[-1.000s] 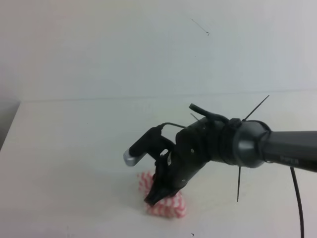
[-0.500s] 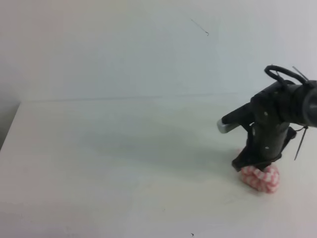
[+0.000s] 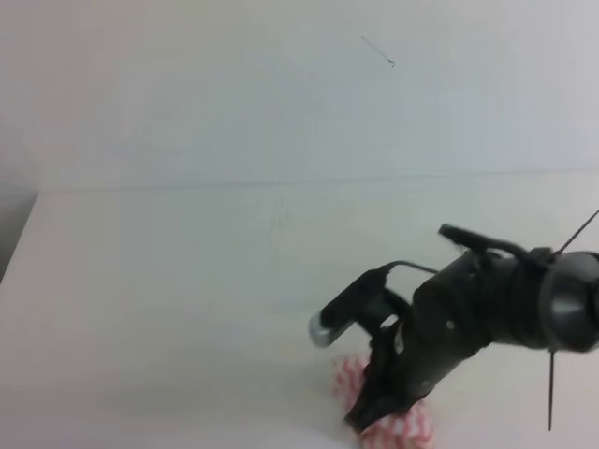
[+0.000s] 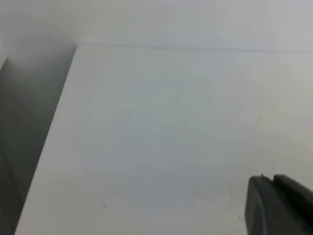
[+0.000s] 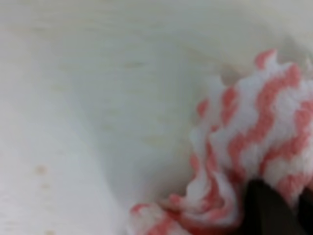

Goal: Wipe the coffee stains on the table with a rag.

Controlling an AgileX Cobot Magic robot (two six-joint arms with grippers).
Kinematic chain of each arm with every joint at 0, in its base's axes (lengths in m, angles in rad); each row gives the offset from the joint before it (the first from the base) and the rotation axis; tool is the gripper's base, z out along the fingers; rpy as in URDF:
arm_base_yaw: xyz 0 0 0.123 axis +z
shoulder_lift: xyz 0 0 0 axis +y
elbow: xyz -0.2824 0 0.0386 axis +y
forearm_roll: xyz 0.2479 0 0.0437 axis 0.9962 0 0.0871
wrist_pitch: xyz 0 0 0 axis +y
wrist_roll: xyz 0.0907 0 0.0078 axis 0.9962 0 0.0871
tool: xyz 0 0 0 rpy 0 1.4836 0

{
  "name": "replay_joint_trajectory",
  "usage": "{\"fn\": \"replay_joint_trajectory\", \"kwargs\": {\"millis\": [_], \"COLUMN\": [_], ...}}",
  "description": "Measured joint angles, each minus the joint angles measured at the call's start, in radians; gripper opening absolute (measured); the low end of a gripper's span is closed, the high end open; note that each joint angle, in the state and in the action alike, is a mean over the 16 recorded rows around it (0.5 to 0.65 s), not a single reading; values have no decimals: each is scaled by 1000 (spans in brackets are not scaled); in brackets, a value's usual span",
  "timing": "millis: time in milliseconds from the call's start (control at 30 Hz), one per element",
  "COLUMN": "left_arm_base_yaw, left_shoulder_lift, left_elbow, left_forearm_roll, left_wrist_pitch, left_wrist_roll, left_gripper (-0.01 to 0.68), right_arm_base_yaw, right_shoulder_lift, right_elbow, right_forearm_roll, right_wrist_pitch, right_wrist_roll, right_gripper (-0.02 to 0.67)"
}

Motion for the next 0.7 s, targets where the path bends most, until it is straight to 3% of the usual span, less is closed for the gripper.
{"fn": "replay_joint_trajectory", "kwargs": {"millis": [167, 333, 700], "left_arm_base_yaw": [0, 0, 0], "left_shoulder_lift": [0, 0, 0], "left_elbow": [3, 5, -3], "left_forearm_roll": [0, 0, 0], "left_wrist_pitch": [0, 0, 0], "left_wrist_roll": [0, 0, 0], "left_gripper": [0, 0, 0], "right_arm_base_yaw": [106, 145, 9], "right_shoulder_lift": [-13, -32, -72], "right_elbow": [-10, -67, -213], "right_forearm_roll": [56, 44, -134], "right_wrist_pitch": [-51, -54, 36], "right_wrist_roll": [-42, -51, 71], "right_gripper": [27, 27, 31]}}
